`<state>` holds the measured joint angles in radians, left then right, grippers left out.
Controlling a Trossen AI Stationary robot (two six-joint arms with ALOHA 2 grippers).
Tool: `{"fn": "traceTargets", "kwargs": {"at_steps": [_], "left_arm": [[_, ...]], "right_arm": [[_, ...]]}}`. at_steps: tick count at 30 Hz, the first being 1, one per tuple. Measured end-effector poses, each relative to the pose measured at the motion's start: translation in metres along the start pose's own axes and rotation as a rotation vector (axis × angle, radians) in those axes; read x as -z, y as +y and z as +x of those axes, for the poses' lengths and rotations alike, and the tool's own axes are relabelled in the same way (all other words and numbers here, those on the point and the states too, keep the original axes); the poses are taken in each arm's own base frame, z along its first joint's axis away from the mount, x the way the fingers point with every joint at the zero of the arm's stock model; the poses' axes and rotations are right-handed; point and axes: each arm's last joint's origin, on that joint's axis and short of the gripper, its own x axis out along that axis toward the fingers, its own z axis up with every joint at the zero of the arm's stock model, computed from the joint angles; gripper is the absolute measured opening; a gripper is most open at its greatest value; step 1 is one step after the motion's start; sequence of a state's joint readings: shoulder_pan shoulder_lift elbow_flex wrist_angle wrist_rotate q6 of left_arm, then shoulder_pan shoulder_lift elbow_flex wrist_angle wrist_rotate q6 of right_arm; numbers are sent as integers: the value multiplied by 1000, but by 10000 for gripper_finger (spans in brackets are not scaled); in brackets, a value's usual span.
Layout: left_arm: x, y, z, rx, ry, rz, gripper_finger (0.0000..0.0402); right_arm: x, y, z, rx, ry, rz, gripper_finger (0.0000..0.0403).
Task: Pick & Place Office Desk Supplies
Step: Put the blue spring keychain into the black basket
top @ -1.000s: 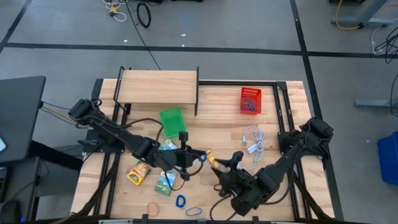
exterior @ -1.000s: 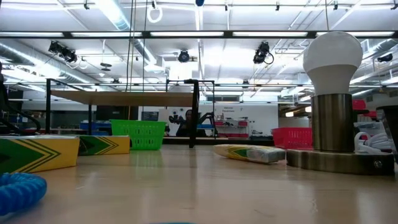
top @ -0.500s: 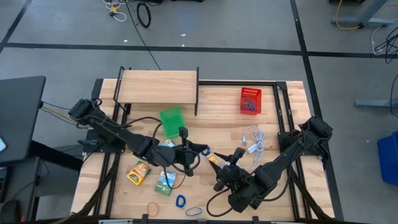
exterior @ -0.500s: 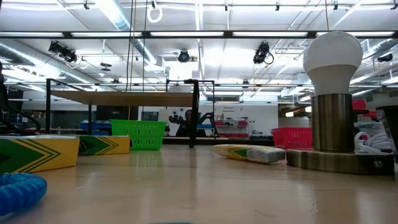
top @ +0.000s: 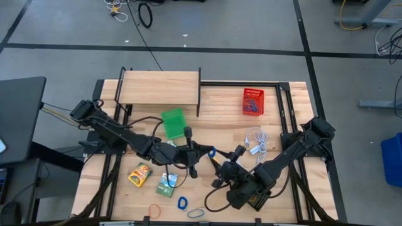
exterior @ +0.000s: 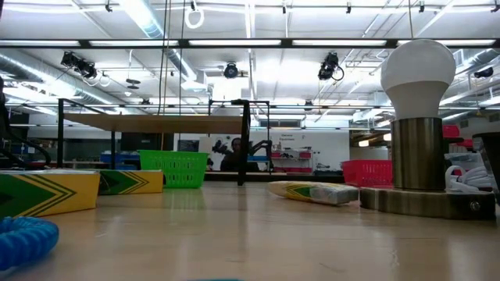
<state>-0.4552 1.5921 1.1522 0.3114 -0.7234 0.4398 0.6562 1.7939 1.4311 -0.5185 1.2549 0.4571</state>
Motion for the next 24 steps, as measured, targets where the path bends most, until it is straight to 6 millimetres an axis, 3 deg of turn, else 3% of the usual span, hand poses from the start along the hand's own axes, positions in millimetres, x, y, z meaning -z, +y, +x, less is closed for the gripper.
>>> {"fn": "traceTargets", "kwargs": {"at_steps": [10,17,21,24], "left_arm": [[16,-7,20,-3,36,24,9],[16,-7,20,-5,31,32,9],[15,-7,20,-4,20,33,9],[15,-8,20,14,10,31,9]], "right_arm": [[-5,2,0,-11,-21,17,176],[-5,1,2,3,-22,9,171],[-6,1,1,20,-30,-12,130],[-6,1,1,17,-28,-46,65]]}}
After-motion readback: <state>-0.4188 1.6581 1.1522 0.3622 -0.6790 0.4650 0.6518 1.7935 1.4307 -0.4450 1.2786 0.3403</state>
